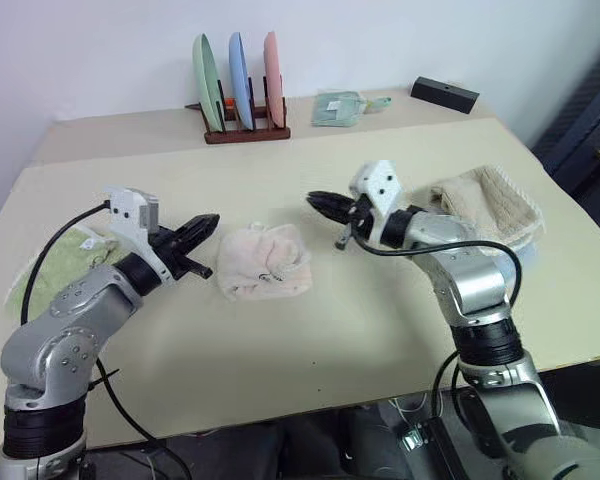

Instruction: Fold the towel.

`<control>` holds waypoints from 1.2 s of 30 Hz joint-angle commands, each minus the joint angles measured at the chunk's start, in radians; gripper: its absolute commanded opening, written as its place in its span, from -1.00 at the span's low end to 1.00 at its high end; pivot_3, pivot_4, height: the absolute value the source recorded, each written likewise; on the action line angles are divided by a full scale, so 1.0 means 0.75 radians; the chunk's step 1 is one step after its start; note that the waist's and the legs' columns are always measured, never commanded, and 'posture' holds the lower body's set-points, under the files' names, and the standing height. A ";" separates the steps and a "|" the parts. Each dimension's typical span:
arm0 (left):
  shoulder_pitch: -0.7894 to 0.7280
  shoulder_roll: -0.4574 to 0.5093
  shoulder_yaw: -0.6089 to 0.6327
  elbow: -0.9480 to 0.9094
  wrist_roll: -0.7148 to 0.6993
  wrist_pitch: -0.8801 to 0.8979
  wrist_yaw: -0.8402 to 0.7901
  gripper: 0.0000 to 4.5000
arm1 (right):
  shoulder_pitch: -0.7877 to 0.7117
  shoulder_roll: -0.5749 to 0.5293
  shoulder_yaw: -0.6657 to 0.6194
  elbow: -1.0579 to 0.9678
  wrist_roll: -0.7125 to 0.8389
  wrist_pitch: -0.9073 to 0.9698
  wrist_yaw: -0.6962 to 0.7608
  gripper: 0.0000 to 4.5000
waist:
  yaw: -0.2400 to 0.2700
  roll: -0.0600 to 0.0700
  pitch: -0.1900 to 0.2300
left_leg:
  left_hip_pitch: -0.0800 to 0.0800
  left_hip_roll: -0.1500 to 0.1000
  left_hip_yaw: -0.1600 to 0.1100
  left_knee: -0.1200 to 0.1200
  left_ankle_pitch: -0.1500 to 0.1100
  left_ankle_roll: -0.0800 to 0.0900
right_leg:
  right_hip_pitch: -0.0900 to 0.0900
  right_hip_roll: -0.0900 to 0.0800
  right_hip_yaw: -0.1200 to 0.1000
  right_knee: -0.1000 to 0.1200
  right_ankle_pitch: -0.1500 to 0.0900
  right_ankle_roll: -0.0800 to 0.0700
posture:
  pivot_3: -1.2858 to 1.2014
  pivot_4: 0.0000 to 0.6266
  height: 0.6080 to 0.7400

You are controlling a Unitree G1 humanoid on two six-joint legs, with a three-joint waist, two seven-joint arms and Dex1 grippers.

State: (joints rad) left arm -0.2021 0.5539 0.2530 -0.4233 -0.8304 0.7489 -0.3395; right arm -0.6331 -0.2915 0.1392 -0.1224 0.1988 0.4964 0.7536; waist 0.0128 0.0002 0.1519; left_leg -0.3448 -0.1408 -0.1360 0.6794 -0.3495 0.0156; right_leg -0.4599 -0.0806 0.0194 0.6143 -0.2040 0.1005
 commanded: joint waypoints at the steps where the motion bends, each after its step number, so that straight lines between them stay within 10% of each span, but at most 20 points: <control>1: -0.010 -0.013 -0.103 0.044 0.127 -0.037 -0.001 -1.00 | -0.045 0.069 0.068 0.031 0.024 0.081 -0.028 -0.99 | 0.000 0.000 0.000 | 0.000 0.000 0.000 0.001 0.000 0.000 | 0.000 0.000 0.000 0.000 0.000 0.000 | 0.03 -0.52 1.00; 17: 0.039 -0.155 -0.322 0.341 0.492 -0.186 -0.061 -1.00 | 0.048 0.123 0.287 0.559 -0.200 -0.141 -0.051 -0.99 | -0.004 0.001 -0.002 | 0.004 0.000 0.000 0.001 0.000 0.000 | 0.004 0.000 -0.002 0.001 0.000 0.000 | 0.03 -0.52 1.00; 23: 0.061 -0.205 -0.088 0.162 0.257 -0.153 -0.072 -1.00 | 0.014 0.088 0.178 0.369 -0.143 -0.213 -0.043 -0.76 | -0.001 0.001 -0.001 | 0.002 0.000 0.000 0.001 0.000 0.000 | 0.002 0.000 -0.001 0.001 0.000 0.000 | 0.03 -0.52 1.00; 31: 0.061 -0.155 0.204 0.077 -0.050 0.087 0.064 0.47 | 0.041 -0.119 0.148 0.043 -0.091 -0.192 0.130 0.89 | -0.004 0.000 -0.001 | -0.003 0.000 -0.001 0.003 0.000 0.000 | -0.003 0.000 -0.002 0.001 0.000 0.000 | 0.03 -0.52 1.00; 33: 0.066 -0.145 0.214 0.088 -0.114 0.172 0.085 0.92 | 0.053 -0.162 0.158 -0.006 -0.102 -0.195 0.154 1.00 | -0.003 0.000 -0.001 | -0.003 0.000 -0.001 0.002 0.000 0.000 | -0.003 0.000 -0.002 0.001 0.000 0.000 | 0.03 -0.52 1.00; 36: 0.049 -0.162 0.215 0.162 -0.184 0.322 0.171 0.97 | 0.069 -0.205 0.181 -0.047 -0.142 -0.240 0.165 1.00 | 0.001 0.000 -0.001 | -0.003 0.000 -0.001 0.003 0.000 0.000 | -0.002 -0.001 -0.002 0.001 0.000 0.000 | 0.03 -0.52 1.00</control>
State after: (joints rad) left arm -0.1531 0.4339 0.3953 -0.3169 -0.9193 0.9358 -0.2452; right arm -0.5817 -0.4349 0.2733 -0.1031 0.0995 0.3442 0.8717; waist 0.0133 0.0004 0.1510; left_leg -0.3470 -0.1411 -0.1371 0.6819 -0.3495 0.0157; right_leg -0.4611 -0.0812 0.0181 0.6151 -0.2039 0.1006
